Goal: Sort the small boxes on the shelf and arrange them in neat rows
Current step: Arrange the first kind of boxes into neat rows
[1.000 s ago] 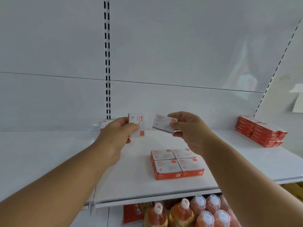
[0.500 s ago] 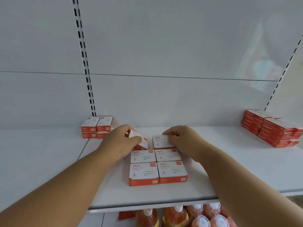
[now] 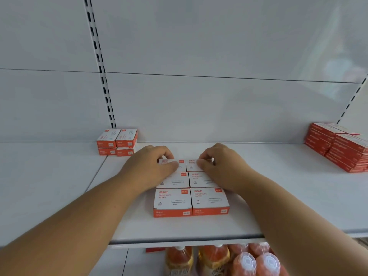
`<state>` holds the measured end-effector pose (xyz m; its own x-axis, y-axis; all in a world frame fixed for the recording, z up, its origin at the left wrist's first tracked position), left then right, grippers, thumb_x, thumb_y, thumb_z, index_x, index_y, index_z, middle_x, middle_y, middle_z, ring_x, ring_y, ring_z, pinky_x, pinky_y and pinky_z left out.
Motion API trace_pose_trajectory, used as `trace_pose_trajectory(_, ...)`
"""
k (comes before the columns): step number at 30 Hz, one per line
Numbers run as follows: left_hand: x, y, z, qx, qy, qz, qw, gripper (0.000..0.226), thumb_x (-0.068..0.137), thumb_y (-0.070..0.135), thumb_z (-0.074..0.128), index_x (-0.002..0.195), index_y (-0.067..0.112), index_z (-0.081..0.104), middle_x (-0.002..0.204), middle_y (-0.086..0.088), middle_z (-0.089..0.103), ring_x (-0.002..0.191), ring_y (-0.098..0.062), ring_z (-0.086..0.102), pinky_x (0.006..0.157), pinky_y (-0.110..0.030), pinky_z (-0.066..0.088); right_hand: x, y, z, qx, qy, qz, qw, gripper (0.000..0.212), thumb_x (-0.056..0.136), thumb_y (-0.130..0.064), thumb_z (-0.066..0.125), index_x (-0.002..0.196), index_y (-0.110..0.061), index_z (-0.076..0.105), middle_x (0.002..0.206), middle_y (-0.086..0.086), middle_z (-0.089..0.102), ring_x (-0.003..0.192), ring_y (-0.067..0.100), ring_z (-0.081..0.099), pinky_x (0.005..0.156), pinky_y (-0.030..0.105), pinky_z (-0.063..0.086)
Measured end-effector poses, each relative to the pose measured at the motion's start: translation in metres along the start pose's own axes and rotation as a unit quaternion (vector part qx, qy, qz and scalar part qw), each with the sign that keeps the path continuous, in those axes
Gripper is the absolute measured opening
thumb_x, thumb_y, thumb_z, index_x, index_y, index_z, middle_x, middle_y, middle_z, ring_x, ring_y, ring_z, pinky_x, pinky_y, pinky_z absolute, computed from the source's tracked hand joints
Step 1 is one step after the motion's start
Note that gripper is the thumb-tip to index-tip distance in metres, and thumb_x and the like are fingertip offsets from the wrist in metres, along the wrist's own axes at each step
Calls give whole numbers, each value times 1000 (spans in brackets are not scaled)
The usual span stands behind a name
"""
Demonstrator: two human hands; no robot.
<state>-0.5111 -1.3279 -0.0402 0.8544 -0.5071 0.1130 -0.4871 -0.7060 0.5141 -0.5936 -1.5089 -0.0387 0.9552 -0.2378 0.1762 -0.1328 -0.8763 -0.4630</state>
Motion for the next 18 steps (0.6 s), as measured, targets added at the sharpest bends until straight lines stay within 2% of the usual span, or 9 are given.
trace_pose_trajectory(3,0,0,-1,-2,-5,4,1000,20,86,58,59,94,40,62,102,15,58,83,-3,57,61,-23,44,-1,-6,-4,-20,-17,1,1000,21,95,-37,53,99,-22,68,102,-5,55,83,9,53,73,22,38)
trace_pose_trajectory(6,0,-1,-2,-13,-7,4,1000,21,86,58,59,95,39,63,105,13,59,88,-6,59,69,-27,49,0,-13,-10,-66,-45,10,997,24,95,-38,51,102,-23,68,106,-4,57,92,13,56,80,26,45)
trace_pose_trajectory(9,-2,2,-6,-13,15,12,1000,31,87,56,60,112,38,57,111,12,54,96,-10,57,77,-29,50,3,-22,-17,-145,-45,20,988,32,95,-47,49,113,-27,66,113,-6,53,99,16,56,84,31,47)
trace_pose_trajectory(11,-5,5,-16,-7,54,30,998,33,89,50,60,118,36,53,111,11,53,96,-11,56,76,-28,48,5,-31,-19,-156,-17,19,987,36,95,-50,49,119,-27,63,115,-6,52,97,15,55,84,31,48)
trace_pose_trajectory(14,-8,5,-35,11,88,66,994,20,90,40,60,109,34,57,107,12,53,93,-11,55,73,-29,45,10,-53,-16,-133,21,-5,991,33,94,-48,50,115,-27,64,110,-7,54,92,13,56,81,30,48)
trace_pose_trajectory(18,-6,-20,-63,52,131,95,985,15,87,33,60,102,32,61,99,11,54,91,-13,56,80,-33,48,20,-86,-3,-101,37,-32,994,27,93,-44,53,110,-27,65,106,-6,56,88,12,57,80,30,49)
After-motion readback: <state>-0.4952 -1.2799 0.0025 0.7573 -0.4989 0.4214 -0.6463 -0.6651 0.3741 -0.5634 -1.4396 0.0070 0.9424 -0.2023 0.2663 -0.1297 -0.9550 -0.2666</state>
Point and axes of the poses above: each hand's wrist, its own x-axis towards the middle knuckle, its own z-axis out of the palm, y = z × x, the point moved 4 cm from there along x, towards the middle knuckle
